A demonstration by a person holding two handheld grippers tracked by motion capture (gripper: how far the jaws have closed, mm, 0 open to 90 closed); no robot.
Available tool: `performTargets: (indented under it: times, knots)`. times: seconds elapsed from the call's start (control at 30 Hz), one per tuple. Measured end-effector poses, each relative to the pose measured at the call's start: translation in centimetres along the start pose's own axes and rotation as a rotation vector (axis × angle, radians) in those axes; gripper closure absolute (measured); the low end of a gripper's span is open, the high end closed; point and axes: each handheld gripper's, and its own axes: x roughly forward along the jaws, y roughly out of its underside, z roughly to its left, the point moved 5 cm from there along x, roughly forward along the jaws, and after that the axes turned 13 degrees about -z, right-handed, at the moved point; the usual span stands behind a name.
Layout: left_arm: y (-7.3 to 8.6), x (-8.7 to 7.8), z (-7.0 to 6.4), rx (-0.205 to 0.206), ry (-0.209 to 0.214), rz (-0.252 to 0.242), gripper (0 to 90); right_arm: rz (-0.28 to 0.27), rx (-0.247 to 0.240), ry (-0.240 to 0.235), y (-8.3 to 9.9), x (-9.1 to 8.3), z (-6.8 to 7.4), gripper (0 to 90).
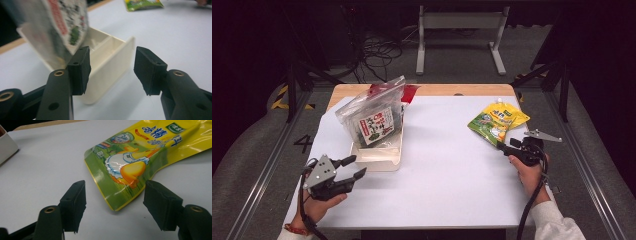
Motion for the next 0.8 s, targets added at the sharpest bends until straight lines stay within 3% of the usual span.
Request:
performTargets:
  times: [0.07,0.2,0.33,0.5,0.63,0.8]
  knots:
    - [0.3,0.5,-0.9,0.038,0.022,0.034,45.9,0.021,0.002,0.006,0.2,0.7,-0.1,34.5]
    - [1.1,1.6,-2.1,0.049,0.073,0.084,44.1,0.048,-0.006,0.022,0.3,1.7,-0.3,33.2]
    - [1.7,2.3,-2.6,0.067,0.109,0.123,42.4,0.032,0.016,0.039,0.2,2.3,-0.7,32.5]
    - [2.1,2.8,-3.0,0.08,0.129,0.144,39.9,0.013,0.079,0.061,-0.2,2.7,-1.6,33.8]
    - [2.2,3.0,-3.4,0.076,0.15,0.149,38.6,0.035,0.079,0.081,-0.2,3.2,-1.7,35.2]
    - [2.3,3.3,-3.8,0.071,0.183,0.154,35.0,0.091,0.036,0.074,-0.1,4.0,-1.2,33.6]
